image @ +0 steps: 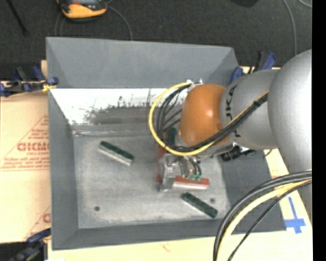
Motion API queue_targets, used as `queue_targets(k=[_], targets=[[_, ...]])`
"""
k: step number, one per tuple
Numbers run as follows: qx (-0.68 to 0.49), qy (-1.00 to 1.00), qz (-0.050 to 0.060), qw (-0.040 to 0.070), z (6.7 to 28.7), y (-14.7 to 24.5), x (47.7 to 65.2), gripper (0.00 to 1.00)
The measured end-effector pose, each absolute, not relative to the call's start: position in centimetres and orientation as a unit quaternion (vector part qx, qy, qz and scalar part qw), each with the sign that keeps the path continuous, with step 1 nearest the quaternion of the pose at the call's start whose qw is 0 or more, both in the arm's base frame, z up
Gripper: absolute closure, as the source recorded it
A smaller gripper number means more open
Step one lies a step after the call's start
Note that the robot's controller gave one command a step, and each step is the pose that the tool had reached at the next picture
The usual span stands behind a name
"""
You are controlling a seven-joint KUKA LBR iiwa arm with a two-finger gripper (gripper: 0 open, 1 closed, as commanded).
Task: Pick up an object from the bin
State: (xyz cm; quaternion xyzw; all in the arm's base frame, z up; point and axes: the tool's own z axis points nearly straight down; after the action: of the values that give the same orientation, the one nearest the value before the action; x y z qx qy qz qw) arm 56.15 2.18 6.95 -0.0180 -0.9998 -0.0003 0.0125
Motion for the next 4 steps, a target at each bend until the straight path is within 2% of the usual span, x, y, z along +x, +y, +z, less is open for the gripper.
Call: queue_targets(k=[2,3,4], targets=[[-0.018,-1.000,0.000,0.012,7.0,2.2,56.1,1.00],[0.009,-1.000,0.000,0.005,11.0,2.2,55.5,1.00],[0.035,-0.999,0.000,-0.001,15.3,0.2,48.7,0.00]])
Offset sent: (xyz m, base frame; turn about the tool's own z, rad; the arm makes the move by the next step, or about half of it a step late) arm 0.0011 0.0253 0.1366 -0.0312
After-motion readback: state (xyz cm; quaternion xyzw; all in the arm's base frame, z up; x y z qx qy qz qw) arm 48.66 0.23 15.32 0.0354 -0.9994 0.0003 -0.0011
